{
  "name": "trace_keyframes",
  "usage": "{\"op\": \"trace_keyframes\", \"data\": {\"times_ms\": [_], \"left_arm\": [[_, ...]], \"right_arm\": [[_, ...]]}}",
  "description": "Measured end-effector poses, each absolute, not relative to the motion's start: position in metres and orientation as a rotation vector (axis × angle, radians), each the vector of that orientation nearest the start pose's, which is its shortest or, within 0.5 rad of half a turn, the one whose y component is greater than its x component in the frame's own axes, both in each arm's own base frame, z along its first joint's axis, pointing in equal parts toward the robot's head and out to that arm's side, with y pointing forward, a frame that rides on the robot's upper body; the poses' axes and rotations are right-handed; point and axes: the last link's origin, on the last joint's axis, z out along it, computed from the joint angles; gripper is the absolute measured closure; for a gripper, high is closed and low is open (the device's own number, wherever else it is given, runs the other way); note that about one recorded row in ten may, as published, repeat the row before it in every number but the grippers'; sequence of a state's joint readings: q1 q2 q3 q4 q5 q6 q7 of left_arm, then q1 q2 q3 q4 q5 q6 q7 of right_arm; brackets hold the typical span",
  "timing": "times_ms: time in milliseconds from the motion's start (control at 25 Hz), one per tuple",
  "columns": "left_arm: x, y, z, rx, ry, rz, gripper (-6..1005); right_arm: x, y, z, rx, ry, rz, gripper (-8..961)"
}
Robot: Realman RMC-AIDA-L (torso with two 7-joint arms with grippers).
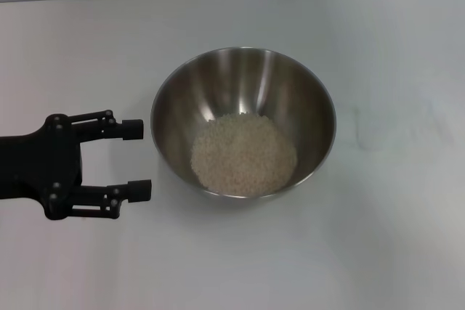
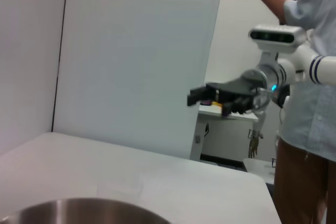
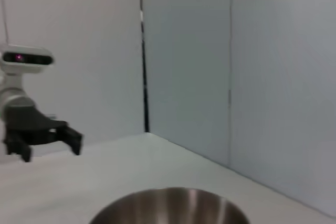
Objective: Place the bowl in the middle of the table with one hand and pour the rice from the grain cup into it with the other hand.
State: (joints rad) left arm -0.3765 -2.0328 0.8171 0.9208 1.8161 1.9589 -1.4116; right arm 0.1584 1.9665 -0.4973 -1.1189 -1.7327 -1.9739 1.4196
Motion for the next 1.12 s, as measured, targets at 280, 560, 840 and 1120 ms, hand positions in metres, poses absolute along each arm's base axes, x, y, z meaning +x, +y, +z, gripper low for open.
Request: {"op": "trace_keyframes", "data": {"times_ms": [280, 560, 840, 1120], "left_arm": [[-0.249, 0.269, 0.057, -2.947, -0.321, -0.877, 153], [-0.250, 0.264, 0.057, -2.947, -0.312, -0.885, 153], [-0.254, 0.265, 0.062, -2.935, -0.302, -0.860, 153], [-0.253, 0.267, 0.063, -2.931, -0.291, -0.857, 153]], "right_arm": [[0.280, 0.254, 0.158, -2.657, 0.405, 0.664, 168], [0.253, 0.275, 0.132, -2.792, 0.354, 0.682, 169], [0.232, 0.290, 0.116, -2.856, 0.290, 0.704, 169], [0.215, 0.300, 0.097, -2.930, 0.239, 0.679, 168]]}}
